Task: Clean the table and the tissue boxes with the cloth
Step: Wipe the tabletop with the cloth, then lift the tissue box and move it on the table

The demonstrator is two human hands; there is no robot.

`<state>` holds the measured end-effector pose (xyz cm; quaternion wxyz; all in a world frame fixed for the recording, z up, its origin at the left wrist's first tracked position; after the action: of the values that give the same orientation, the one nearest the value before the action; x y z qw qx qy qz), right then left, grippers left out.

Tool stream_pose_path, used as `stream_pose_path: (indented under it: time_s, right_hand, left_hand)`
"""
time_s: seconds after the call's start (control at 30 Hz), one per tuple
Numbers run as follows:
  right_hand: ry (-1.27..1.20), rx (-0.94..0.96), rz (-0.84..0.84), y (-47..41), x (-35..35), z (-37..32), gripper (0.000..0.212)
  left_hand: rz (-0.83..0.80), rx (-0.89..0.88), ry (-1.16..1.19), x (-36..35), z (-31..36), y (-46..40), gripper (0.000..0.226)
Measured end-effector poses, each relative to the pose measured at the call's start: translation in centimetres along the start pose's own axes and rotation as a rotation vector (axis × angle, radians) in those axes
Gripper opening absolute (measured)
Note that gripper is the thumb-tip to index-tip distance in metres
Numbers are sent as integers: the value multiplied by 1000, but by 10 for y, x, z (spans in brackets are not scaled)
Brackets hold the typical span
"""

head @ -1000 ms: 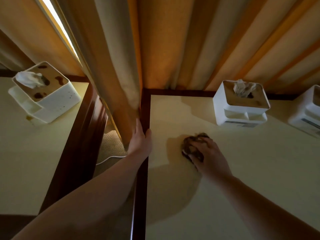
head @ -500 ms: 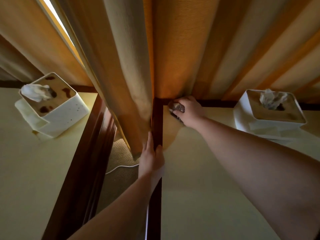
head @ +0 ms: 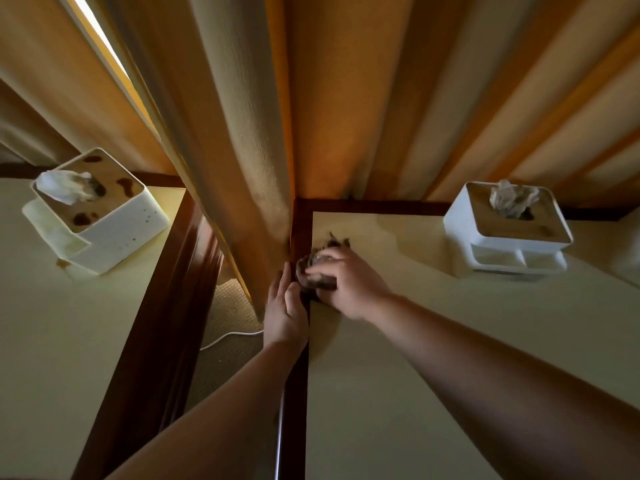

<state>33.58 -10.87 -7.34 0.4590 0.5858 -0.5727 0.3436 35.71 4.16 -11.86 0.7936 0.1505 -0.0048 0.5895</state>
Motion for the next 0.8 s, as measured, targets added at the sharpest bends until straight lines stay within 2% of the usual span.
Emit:
stream_pose_path:
  time_s: [0.07, 0.2, 0.3, 0.43, 0.63, 0.7, 0.8]
  right_hand:
    - [10, 35, -11, 35, -7, -6, 41]
    - [-70, 57, -30, 107, -15, -10, 39]
    - [-10, 19, -13, 155, -20, -6, 41]
    - [24, -22, 15, 204, -20, 6, 40]
    - [-90, -98, -7, 229, -13, 21, 55]
    - [-166, -147, 34, 232, -3, 28, 63]
    - [-186, -199, 110, 234, 17, 44, 64]
  left_hand:
    - [-8, 17, 0, 1, 0, 1, 73]
    - [-95, 17, -168, -3, 9, 10, 81]
    - [-176, -48, -325, -11, 16, 24, 77]
    - [-203, -168, -415, -23, 27, 53, 85]
    - [-289, -219, -453, -46, 42, 98, 85]
    - [-310, -207, -443, -53, 47, 107, 82]
    - [-306, -208, -418, -60, 55, 112, 82]
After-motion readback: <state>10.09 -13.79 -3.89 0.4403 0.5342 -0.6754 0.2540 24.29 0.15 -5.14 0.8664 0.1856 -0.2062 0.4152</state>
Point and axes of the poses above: each hand's wrist, its own y-axis away from the middle knuckle, its own x-axis out of the back of the hand, z = x × y, the point moved 7 cm from there along -y, towards the middle knuckle, and after that the axes turned 15 degrees about y, right-handed, at the moved point
